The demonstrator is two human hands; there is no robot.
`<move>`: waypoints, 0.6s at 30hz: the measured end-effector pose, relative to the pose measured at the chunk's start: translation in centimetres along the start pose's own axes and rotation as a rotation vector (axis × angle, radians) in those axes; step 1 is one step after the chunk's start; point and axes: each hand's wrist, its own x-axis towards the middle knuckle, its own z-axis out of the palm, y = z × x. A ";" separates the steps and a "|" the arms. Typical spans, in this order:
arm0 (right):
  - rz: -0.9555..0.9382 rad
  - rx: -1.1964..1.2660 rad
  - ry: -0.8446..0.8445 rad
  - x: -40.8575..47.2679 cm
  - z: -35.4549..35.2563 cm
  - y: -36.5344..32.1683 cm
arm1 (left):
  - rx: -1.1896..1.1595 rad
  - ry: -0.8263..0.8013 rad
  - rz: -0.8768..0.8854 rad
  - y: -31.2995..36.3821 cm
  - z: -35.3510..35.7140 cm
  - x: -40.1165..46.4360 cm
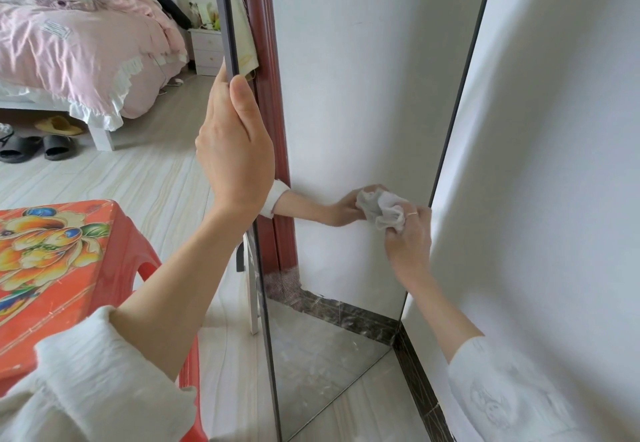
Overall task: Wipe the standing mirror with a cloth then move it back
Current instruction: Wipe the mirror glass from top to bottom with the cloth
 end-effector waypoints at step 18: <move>0.573 0.266 -0.193 1.1 -3.3 6.7 | 0.022 -0.017 -0.009 0.1 -0.1 0.2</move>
